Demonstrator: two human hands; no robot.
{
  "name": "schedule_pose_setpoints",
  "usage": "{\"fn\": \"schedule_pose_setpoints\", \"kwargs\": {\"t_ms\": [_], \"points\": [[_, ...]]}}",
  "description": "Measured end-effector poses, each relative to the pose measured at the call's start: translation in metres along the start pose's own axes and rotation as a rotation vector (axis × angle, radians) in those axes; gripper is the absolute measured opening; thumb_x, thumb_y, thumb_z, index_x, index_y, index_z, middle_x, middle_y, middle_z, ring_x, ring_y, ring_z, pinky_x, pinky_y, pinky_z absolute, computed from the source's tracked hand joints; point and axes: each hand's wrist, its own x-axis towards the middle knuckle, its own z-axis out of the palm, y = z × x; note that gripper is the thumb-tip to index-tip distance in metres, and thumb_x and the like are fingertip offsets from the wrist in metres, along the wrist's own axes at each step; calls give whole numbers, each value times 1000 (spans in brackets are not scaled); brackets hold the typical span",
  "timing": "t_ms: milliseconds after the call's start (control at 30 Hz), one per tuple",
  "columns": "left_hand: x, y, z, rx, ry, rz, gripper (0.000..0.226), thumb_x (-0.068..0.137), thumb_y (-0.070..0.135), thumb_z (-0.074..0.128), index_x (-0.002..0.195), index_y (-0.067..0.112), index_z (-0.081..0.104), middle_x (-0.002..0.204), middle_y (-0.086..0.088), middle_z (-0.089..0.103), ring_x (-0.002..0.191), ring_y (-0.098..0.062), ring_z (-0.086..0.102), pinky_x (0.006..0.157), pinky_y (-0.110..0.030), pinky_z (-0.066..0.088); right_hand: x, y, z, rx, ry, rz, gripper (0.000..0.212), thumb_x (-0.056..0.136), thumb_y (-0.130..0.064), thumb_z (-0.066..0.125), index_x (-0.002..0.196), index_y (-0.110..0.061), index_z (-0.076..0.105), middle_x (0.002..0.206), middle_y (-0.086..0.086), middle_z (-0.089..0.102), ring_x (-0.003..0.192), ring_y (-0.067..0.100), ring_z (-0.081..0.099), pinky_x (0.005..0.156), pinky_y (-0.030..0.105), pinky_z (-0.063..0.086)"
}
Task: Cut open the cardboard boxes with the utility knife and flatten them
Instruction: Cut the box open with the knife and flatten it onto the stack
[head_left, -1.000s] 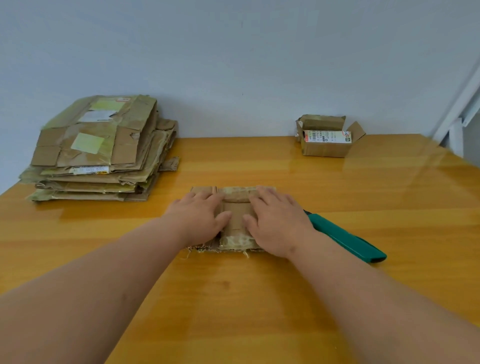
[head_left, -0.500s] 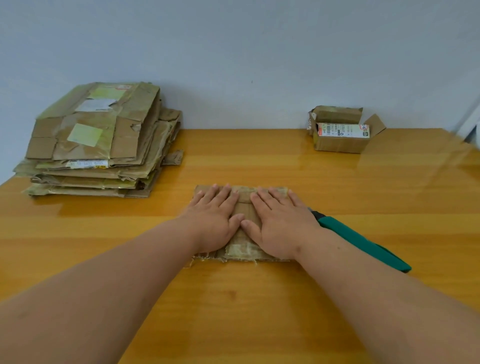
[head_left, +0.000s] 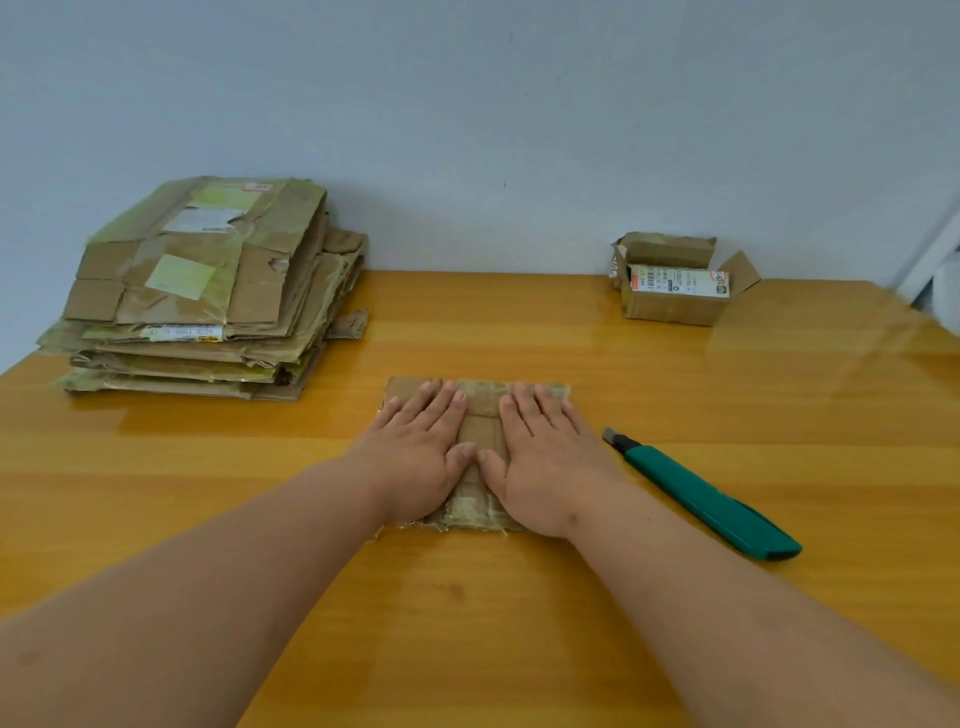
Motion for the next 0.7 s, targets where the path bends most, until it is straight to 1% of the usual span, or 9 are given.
{"fn": "schedule_pose_setpoints", "kwargs": {"t_ms": [100,267,400,467,533,600,633,700], "points": [[2,0,0,3,-12,-2,64,99,54,4,153,24,-13,160,6,-19,145,-11,-20,117,-35,-10,1,0,2,12,18,33,78,97,-63,8,156,-15,-11,161,10,-25,148,23,-24,122,41,-10],[4,-1,-1,3,-7,4,63,99,53,5,154,25,-8,161,8,-14,146,-10,-16,118,-35,-8,9,3,2,-5,-31,32,81,95,-65,9,157,-15,-6,164,9,-15,150,22,-16,122,40,-8],[2,1,-4,-10,-7,3,62,100,52,5,154,25,-6,161,8,-12,146,-9,-15,118,-34,-8,7,2,2,13,13,44,82,94,-67,9,158,-16,-1,165,6,-10,151,20,-13,121,41,-8],[-2,-1,-5,-18,-7,12,64,99,54,5,154,24,-9,161,8,-16,145,-8,-19,118,-34,-10,3,0,6,28,49,60,81,94,-67,9,158,-19,1,166,3,-9,151,19,-13,120,42,-9],[-8,-2,-3,-13,16,18,72,93,62,0,152,24,-15,157,8,-24,141,-8,-28,117,-34,-12,1,-2,9,26,80,81,80,93,-67,9,158,-21,0,165,2,-11,151,20,-15,119,44,-11],[-17,-3,-1,-6,32,20,88,77,74,-11,150,25,-20,152,10,-32,135,-8,-36,115,-33,-15,1,-3,10,22,96,106,79,93,-67,10,158,-22,-2,165,1,-14,150,21,-17,118,46,-14],[-23,-2,0,-3,26,16,95,69,78,-15,149,26,-22,151,11,-32,134,-8,-36,114,-33,-16,0,-3,10,22,97,120,79,93,-66,10,158,-22,-3,164,2,-16,150,21,-17,117,47,-16],[-30,-4,0,7,3,3,101,64,82,-16,148,28,-23,154,12,-29,138,-8,-33,115,-36,-16,-1,-6,8,26,80,152,78,94,-66,10,157,-22,-5,164,3,-17,150,22,-17,117,48,-16]]}}
